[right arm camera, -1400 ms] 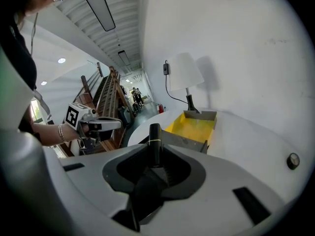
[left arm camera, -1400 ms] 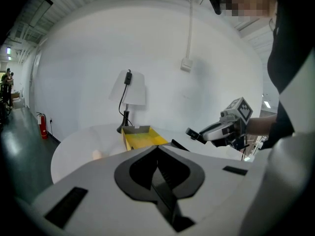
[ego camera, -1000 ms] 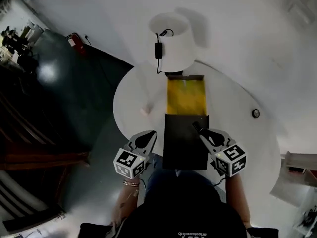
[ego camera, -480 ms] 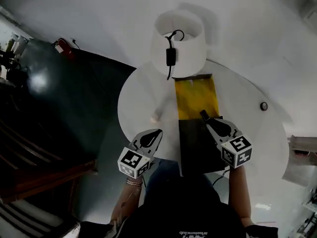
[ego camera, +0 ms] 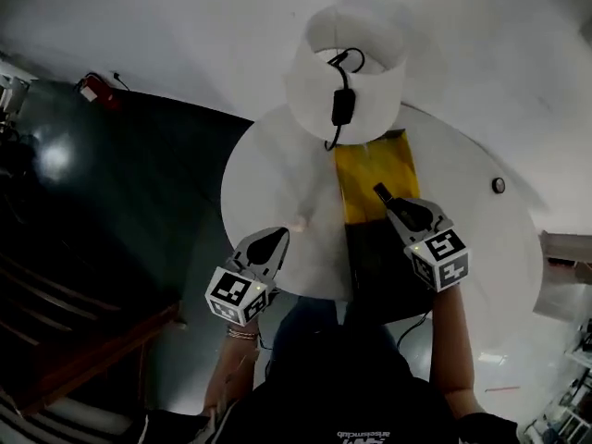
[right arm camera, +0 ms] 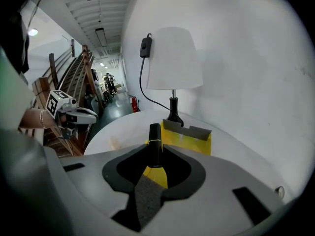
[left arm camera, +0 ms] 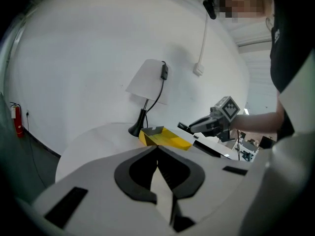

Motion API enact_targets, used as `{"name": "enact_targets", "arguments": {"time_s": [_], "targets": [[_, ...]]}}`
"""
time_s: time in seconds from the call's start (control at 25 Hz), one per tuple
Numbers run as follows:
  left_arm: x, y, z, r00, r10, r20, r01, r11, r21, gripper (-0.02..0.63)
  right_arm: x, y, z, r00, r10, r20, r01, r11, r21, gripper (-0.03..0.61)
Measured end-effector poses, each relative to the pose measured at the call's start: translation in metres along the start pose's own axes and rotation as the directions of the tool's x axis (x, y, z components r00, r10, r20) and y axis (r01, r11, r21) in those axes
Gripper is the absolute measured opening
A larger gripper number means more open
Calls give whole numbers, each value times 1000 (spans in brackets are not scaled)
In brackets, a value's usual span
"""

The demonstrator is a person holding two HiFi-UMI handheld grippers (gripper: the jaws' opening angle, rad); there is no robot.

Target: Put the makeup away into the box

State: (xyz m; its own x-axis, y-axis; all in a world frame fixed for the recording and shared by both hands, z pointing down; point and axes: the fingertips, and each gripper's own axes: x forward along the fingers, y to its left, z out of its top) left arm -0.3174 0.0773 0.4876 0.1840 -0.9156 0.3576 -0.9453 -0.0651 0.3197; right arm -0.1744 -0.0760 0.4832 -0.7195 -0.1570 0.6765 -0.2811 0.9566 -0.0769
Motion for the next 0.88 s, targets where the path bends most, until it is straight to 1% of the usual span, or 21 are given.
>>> {"name": "enact_targets", "arguments": {"time_s": [0.24, 0.44, 0.68, 0.88], "targets": [[-2, 28, -1, 1000, 2, -16, -2, 1000, 1, 17, 24, 5, 9, 999, 23, -46, -25, 999, -43, 106], [6, 43, -7, 999, 13, -36, -13, 1000, -13, 17, 45, 3, -1, 992, 58, -116, -69, 993, -96, 106], [17, 54, -10, 998, 12, -69, -13, 1000, -24, 17, 66, -5, -13, 967, 85, -242, -129, 976, -176, 106], [25, 61, -17, 995, 6, -99, -10, 999, -38, 17, 79, -3, -25, 940, 128, -316, -198, 959, -201, 106]]}}
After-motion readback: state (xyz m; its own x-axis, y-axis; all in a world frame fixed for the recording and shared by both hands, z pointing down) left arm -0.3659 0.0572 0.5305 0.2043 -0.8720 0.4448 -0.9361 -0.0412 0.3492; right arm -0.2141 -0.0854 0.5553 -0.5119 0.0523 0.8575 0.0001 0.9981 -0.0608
